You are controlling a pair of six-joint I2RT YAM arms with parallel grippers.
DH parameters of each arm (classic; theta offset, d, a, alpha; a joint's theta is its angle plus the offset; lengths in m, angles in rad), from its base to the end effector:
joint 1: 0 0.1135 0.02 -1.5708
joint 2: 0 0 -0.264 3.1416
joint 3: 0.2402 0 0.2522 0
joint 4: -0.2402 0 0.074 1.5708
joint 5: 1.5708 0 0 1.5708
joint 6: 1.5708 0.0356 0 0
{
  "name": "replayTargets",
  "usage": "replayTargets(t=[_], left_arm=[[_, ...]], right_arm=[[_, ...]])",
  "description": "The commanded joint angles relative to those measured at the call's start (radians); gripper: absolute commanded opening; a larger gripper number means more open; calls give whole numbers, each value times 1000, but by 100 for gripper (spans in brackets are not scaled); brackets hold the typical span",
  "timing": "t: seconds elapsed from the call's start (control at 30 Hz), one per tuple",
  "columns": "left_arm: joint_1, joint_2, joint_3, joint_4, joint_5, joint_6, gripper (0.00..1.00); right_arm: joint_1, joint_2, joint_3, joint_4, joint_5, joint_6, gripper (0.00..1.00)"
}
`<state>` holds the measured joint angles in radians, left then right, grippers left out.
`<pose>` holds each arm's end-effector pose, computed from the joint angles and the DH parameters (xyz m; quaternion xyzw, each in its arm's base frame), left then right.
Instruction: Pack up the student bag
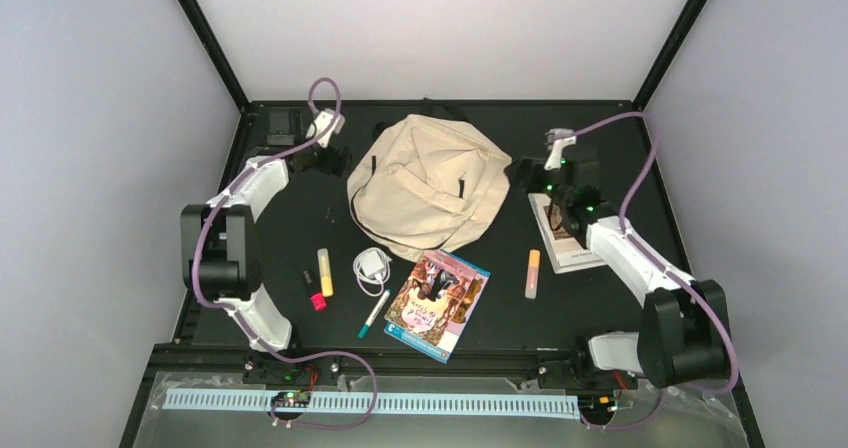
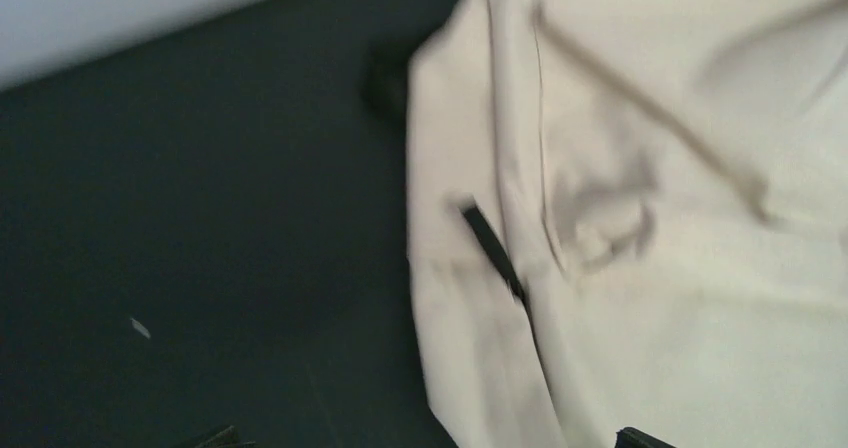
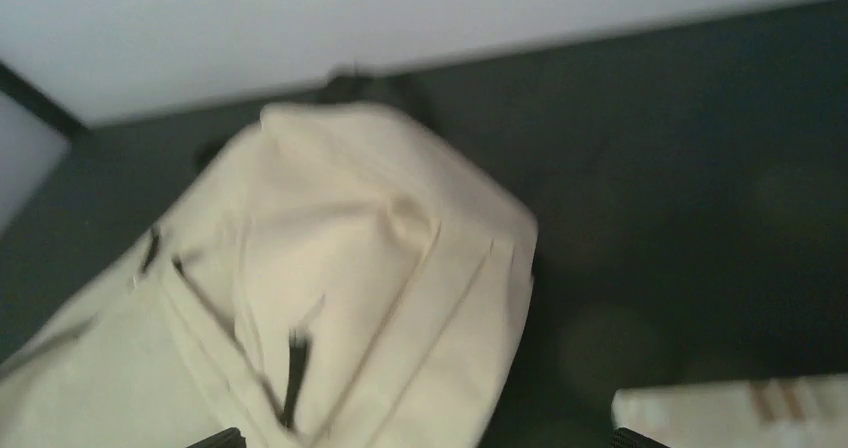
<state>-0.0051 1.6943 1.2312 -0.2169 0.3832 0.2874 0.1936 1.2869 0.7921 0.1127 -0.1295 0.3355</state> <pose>0.3816 -0.0153 0.2524 0.2103 0.8645 -0.1106 0.4429 0.2852 0.0606 0.2627 0.0225 0.8273 0.1979 0.5253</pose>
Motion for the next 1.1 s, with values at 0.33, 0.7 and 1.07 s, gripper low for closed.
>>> replayTargets(t=[0.33,0.7,1.07], left_arm=[[-63,236,125,-329,-62,62,79],[-83,236,38,-256,-10,51,70],[-96,167,-37,-355,198,215,51]], right_arm=[[158,328,117,-318,29,71,83],[158,509,216,-252,-81,106,63],[158,647,435,-262,-122,86,43]])
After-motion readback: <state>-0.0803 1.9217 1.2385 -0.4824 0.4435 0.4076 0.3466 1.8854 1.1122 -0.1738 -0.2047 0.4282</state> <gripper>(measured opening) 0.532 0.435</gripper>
